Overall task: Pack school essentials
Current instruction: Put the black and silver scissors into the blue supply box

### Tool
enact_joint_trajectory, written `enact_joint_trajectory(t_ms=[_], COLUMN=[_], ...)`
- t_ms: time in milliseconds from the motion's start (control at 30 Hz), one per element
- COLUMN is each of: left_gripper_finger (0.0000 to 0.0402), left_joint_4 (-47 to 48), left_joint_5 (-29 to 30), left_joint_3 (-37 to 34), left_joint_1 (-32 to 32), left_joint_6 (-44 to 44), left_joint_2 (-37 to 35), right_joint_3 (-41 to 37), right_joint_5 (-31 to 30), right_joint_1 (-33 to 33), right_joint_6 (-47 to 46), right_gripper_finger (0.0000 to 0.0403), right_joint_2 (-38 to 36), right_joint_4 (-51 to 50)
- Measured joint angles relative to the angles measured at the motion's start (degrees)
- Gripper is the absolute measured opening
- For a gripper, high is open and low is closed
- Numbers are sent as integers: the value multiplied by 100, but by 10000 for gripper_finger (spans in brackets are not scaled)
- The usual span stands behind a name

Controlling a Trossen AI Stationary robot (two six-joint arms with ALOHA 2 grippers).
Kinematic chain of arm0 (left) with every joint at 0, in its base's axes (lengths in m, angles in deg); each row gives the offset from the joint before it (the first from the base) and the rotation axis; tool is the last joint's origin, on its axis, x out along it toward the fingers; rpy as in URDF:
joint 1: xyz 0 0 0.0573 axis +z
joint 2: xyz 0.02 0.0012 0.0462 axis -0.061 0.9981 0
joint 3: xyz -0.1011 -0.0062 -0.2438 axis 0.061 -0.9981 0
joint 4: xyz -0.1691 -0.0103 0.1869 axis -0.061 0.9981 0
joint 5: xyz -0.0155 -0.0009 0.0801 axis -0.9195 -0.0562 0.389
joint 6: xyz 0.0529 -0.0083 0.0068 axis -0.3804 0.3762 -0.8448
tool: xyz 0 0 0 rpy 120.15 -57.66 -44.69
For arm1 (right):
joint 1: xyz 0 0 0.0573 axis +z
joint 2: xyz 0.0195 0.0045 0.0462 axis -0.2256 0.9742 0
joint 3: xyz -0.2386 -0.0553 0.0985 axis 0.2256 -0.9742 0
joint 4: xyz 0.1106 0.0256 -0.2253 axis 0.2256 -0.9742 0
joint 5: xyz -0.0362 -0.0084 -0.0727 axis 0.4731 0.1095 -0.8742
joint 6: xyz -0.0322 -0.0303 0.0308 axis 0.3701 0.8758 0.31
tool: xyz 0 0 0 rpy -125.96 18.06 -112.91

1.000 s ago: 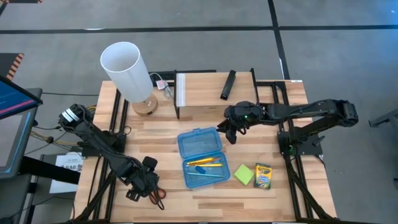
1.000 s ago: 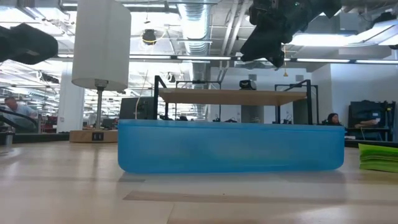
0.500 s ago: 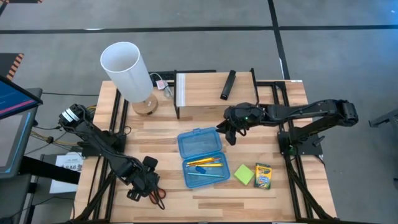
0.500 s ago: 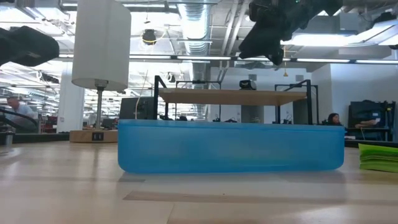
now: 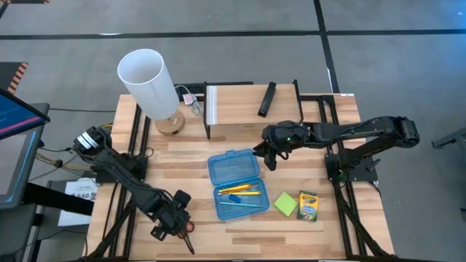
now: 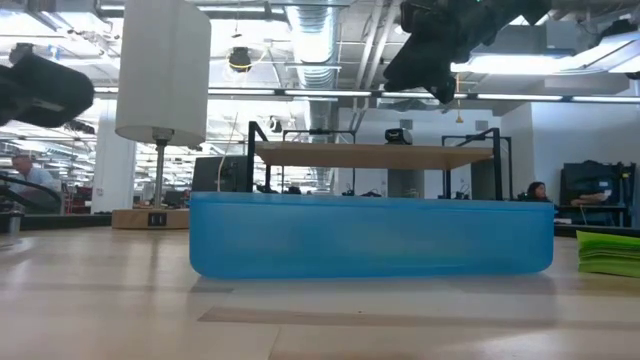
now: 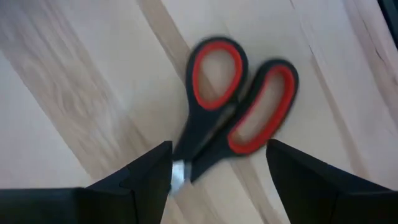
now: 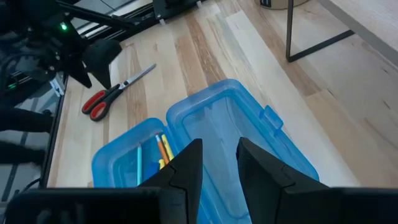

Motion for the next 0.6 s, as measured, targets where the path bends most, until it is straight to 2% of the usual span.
enact_joint_trajectory(t_ms=[200,600], left_gripper_finger=[248,247], left_joint_4=[-436,-473], left_joint_5=[82,-21], left_joint_3=[58,90], left_joint_1=[41,80], left_joint_6=[-165,-506], left_joint_2=[278,960], right_joint_3=[0,0], right_joint_5=[8,11], right_joint_1=[108,100], right_joint_6=[0,-4], right_gripper_finger=[120,120], right_joint_2=[1,2], right_joint_4=[-24,-35])
